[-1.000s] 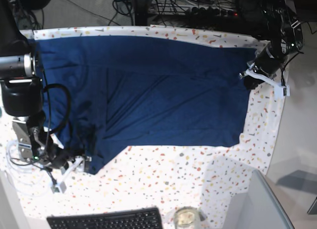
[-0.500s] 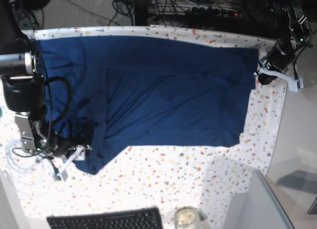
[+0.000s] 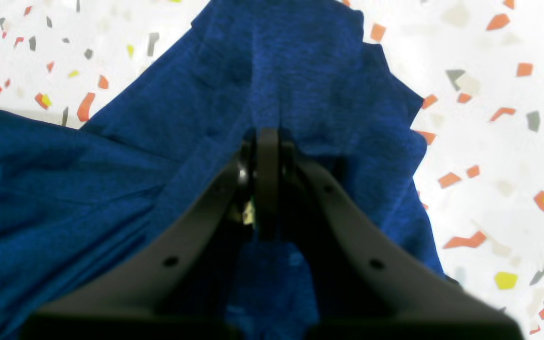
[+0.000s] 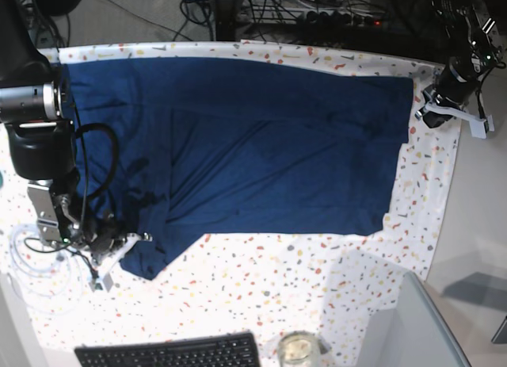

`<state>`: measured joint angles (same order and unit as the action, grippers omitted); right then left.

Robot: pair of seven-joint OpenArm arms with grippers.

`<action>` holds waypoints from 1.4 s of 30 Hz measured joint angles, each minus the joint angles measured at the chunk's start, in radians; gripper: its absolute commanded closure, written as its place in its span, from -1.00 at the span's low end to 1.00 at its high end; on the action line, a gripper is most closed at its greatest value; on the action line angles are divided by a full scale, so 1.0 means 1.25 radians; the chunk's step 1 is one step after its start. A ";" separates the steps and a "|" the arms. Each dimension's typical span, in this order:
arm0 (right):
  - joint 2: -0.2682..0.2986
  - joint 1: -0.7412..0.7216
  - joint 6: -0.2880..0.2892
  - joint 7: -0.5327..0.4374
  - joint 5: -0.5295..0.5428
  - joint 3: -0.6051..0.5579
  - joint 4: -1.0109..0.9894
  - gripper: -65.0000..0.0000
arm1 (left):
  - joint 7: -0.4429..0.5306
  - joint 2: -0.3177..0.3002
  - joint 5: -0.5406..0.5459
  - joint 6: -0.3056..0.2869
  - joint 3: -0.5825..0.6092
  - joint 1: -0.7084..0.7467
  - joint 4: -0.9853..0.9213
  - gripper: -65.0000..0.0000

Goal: Layout the t-shirt on the table in an organized manner, then fold the t-shirt properly
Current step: 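Grasp the shirt's hanging corner with the right gripper, then drag the held corner across the shirt toward the left gripper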

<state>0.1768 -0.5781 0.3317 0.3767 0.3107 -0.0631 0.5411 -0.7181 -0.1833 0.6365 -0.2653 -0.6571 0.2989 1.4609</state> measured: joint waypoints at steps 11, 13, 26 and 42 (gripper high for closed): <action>0.001 0.176 0.001 0.147 0.005 0.007 0.347 1.00 | 0.000 -0.002 0.000 0.000 -0.062 0.001 0.000 1.00; -0.001 0.233 -0.001 0.187 0.000 0.003 0.466 1.00 | 0.000 -0.001 0.000 0.003 -0.075 0.000 0.000 1.00; -0.056 0.510 0.003 0.319 0.003 0.002 0.882 1.00 | 0.000 -0.002 0.000 0.000 -0.078 0.001 0.000 1.00; -0.103 0.619 0.058 0.332 0.002 -0.206 0.890 0.82 | 0.000 -0.019 0.000 0.000 -0.079 0.000 0.000 1.00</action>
<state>0.0486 0.1951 0.4038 0.7918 0.3134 -0.3206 1.6535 -0.7185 -0.2073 0.6361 -0.2653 -0.7559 0.2993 1.4609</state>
